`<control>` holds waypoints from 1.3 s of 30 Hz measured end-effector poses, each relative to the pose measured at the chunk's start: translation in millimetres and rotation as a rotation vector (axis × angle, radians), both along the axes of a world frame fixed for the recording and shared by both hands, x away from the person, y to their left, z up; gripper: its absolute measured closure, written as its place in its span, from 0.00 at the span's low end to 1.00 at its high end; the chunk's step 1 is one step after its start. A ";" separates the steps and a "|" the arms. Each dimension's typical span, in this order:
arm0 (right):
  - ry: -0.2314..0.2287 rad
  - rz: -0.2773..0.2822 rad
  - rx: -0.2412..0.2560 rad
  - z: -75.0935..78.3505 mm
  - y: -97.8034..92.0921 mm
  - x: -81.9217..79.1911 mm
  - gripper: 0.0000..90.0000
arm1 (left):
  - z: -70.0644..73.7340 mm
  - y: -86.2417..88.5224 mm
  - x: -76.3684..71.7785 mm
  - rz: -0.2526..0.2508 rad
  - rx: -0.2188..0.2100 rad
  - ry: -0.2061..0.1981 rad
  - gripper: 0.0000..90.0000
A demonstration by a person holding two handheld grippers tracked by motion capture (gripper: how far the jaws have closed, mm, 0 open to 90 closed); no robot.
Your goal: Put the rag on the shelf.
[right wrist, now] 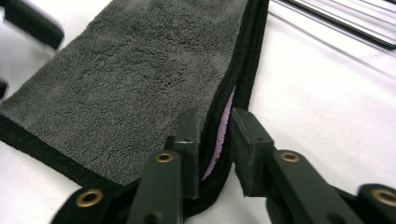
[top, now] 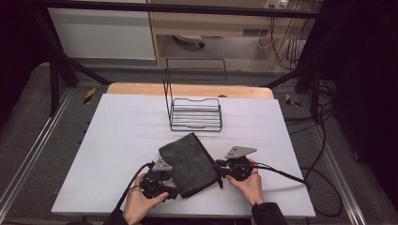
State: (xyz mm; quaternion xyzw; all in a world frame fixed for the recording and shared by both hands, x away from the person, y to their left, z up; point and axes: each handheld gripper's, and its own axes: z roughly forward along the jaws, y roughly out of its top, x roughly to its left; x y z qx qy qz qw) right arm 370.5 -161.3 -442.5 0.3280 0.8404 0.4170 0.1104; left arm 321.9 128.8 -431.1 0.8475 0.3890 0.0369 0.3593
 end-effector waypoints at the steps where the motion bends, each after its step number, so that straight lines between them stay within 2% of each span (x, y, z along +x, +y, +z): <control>1: 0.005 -0.003 0.003 -0.5 -0.8 -0.3 0.78 | -1.6 -1.2 -1.2 -0.005 -0.013 0.011 0.42; 2: 0.008 -0.003 0.009 -0.9 -1.2 -0.7 0.78 | -3.3 -2.7 -2.9 -0.003 -0.023 0.019 0.45; 4: 0.014 -0.001 0.009 -1.6 -1.0 -1.1 0.77 | -5.8 -6.5 -6.5 0.000 -0.009 0.012 0.46; 6: 0.016 -0.004 0.004 -3.4 -0.1 -0.6 0.75 | -6.9 -8.5 -8.9 0.007 -0.014 0.010 0.49; 13: 0.015 -0.005 -0.009 -8.2 2.0 0.2 0.76 | -12.0 -17.1 -11.9 0.046 -0.043 0.011 0.50; 19: 0.018 -0.007 -0.005 -8.4 2.4 -0.2 0.75 | -11.8 -23.6 -11.5 0.073 -0.014 -0.009 0.60; 20: 0.015 -0.005 -0.006 -8.3 2.1 0.1 0.75 | -11.9 -23.9 -11.1 0.076 -0.008 -0.012 0.64; 23: 0.011 -0.014 0.000 -7.0 1.7 0.1 0.68 | -12.5 -25.5 -12.4 0.083 0.003 -0.033 0.72; 28: 0.000 -0.022 0.033 -3.9 0.8 -0.4 0.51 | -11.6 -23.8 -9.0 0.053 0.000 -0.029 0.87; 32: -0.012 -0.033 0.031 -1.5 -1.1 -0.5 0.42 | -11.1 -20.3 -6.1 0.035 -0.020 -0.009 0.90; 35: -0.016 -0.059 0.068 1.7 -9.4 0.1 0.32 | -9.2 -15.1 -2.5 0.019 -0.042 0.009 0.92; 39: -0.015 -0.076 0.101 2.9 -16.1 0.3 0.26 | -4.5 -6.3 -2.7 -0.010 -0.024 0.008 0.92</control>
